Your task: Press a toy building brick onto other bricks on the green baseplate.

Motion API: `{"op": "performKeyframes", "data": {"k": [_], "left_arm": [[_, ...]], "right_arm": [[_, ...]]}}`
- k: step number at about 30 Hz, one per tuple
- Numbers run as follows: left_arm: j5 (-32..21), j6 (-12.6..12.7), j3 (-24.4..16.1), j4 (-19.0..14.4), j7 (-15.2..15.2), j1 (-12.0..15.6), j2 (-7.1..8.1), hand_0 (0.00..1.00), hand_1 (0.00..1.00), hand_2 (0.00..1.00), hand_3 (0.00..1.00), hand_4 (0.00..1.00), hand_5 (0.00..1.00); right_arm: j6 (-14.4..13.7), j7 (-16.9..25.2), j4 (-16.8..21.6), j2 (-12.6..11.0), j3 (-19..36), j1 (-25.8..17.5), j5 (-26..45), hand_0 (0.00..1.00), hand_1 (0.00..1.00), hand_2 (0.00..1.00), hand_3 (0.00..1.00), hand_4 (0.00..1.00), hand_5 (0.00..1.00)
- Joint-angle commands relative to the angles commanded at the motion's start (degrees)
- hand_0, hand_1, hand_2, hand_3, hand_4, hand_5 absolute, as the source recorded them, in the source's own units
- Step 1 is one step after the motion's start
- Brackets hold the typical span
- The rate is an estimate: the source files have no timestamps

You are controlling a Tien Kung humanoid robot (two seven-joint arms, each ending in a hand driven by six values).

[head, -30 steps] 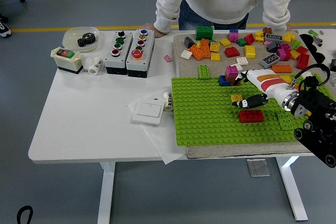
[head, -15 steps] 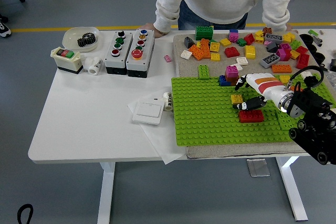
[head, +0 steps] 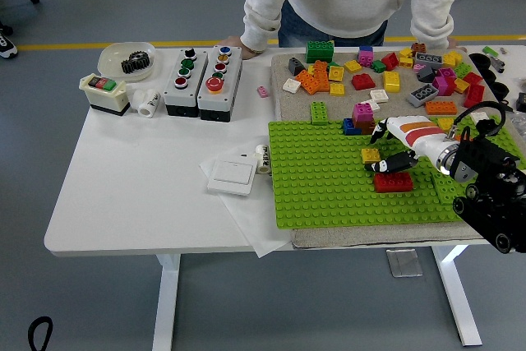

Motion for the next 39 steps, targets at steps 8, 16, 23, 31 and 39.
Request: {"op": "performKeyframes", "data": {"k": [8, 16, 23, 31, 39], "left_arm": [[0.29, -0.08, -0.19, -0.02, 0.11, -0.22, 0.01, 0.758, 0.745, 0.728, 0.598, 0.669, 0.596], [0.50, -0.06, -0.31, -0.02, 0.20, -0.02, -0.08, 0.763, 0.748, 0.729, 0.598, 0.669, 0.596], [0.78, -0.05, -0.47, -0.02, 0.18, 0.14, -0.16, 0.764, 0.748, 0.733, 0.600, 0.669, 0.596], [1.19, -0.19, -0.73, -0.04, 0.17, 0.23, -0.17, 0.766, 0.750, 0.733, 0.599, 0.670, 0.596], [1.00, -0.11, -0.62, -0.01, 0.14, 0.06, -0.14, 0.764, 0.749, 0.732, 0.599, 0.670, 0.596]], "right_arm": [[-0.32, 0.49, -0.52, 0.03, -0.65, 0.01, 0.20, 0.663, 0.596, 0.628, 0.548, 0.840, 0.527], [-1.21, 1.24, -0.36, -0.15, -1.14, -0.56, 0.02, 0.642, 0.581, 0.607, 0.535, 0.810, 0.534], [-2.05, 1.88, -0.24, -0.14, -1.44, -0.86, -0.10, 0.631, 0.569, 0.590, 0.528, 0.786, 0.521], [-2.89, 2.45, -0.22, -0.17, -1.67, -0.93, -0.60, 0.512, 0.531, 0.571, 0.516, 0.763, 0.514], [-3.28, 3.00, 0.32, -0.51, -1.32, -0.87, -0.94, 0.506, 0.532, 0.572, 0.517, 0.763, 0.524]]}}
